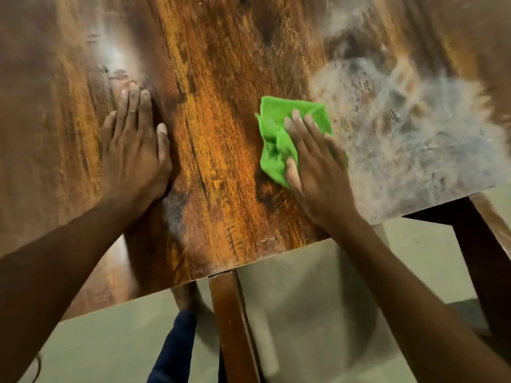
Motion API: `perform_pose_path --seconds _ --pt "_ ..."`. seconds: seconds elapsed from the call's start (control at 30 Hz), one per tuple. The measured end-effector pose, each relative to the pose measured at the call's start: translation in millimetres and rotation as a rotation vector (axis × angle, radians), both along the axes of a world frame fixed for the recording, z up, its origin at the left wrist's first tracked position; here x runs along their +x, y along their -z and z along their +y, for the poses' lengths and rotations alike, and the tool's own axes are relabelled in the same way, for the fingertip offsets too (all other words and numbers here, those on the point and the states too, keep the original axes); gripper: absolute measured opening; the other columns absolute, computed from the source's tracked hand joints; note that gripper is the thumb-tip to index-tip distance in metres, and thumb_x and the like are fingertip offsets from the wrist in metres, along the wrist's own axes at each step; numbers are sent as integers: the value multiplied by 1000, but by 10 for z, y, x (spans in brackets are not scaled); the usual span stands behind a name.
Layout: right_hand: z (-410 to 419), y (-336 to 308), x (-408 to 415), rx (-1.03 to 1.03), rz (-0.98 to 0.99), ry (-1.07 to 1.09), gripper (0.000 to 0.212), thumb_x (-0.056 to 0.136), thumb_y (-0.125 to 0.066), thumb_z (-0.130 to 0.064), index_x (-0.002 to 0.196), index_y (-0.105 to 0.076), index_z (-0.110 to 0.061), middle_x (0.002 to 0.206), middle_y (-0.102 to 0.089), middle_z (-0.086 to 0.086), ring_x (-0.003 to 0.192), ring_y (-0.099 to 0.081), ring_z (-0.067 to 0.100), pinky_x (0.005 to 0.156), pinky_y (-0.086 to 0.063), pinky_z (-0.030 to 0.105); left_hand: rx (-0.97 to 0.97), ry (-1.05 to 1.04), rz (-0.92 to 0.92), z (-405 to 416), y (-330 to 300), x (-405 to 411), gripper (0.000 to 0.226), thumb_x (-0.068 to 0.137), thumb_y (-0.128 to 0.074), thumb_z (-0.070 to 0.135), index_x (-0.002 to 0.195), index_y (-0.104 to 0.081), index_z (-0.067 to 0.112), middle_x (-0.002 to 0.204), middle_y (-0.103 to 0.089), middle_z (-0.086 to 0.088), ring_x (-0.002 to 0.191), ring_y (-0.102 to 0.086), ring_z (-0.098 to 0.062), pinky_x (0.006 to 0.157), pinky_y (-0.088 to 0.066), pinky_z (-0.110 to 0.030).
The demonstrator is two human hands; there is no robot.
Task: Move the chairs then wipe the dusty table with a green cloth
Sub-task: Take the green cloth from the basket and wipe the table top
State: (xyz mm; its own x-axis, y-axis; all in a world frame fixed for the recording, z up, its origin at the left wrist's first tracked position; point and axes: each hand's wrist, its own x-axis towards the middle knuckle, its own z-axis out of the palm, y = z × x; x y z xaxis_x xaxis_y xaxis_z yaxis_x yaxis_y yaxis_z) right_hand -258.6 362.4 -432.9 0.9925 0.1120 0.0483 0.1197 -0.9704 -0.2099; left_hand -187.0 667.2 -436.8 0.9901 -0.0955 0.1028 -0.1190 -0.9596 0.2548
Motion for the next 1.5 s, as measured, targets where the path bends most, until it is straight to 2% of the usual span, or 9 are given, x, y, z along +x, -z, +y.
perform_pose_path --seconds 0.2,0.33,0.47,0.57,0.83,0.97,1.1,1.27,1.5 --pt "349 -73 -838 29 126 105 66 109 -30 -39 170 -15 -20 178 -7 -2 165 -2 15 129 -20 53 58 38 -61 -51 -36 -31 59 116 -24 33 168 -16 6 176 -17 -15 165 -11 -23 134 -11 -46" --pt "862 -60 -852 23 151 -48 67 109 -30 -45 170 -13 -21 178 -4 -4 164 4 13 132 -13 48 2 61 -43 -386 -76 -171 61 115 -22 33 169 -12 7 177 -15 -15 166 -9 -22 134 -9 -46" --pt "599 -22 -840 -17 126 -22 67 108 -29 -43 170 -13 -23 178 -6 -6 164 1 10 131 -17 48 -153 60 -28 -945 12 -245 60 115 -23 33 169 -15 8 178 -14 -10 165 -9 -18 134 -8 -42" --pt "246 -8 -796 -4 94 116 67 107 -30 -40 170 -16 -21 178 -11 -4 164 -5 11 130 -20 49 -122 59 18 -1060 105 -249 64 114 -17 38 170 -8 7 179 -5 -10 166 -2 -19 135 -7 -42" --pt "127 30 662 44 23 110 66 108 -23 -46 169 -21 -19 177 -16 -2 164 -10 13 132 -14 46 30 67 68 -1109 110 -255 69 113 -11 41 169 2 3 178 7 -15 166 9 -24 135 -7 -46" --pt "293 -75 1621 -17 54 34 69 107 -21 -46 169 -18 -15 178 -13 3 164 -9 18 132 -11 45 9 57 94 -1121 97 -251 70 112 -12 44 169 1 6 178 7 -12 165 11 -21 135 -7 -46" --pt "346 -74 1882 -75 73 -55 67 108 -23 -44 169 -17 -16 178 -11 2 164 -7 17 132 -12 45 -14 59 112 -1097 88 -251 71 112 -12 48 170 1 8 179 7 -9 165 12 -18 135 -6 -45" --pt "-209 -77 1553 4 53 17 70 105 -14 -48 169 -21 -18 177 -17 -1 164 -10 13 132 -13 44 -21 71 116 -1100 85 -250 71 112 -12 48 170 0 8 179 7 -9 165 12 -18 135 -7 -47" --pt "-667 -107 -138 33 61 -5 63 109 -41 -30 168 -22 -19 177 -15 -3 164 -9 13 131 -19 47 -8 75 99 -1098 113 -250 70 113 -16 46 170 -2 7 179 5 -10 166 9 -20 135 -9 -49"
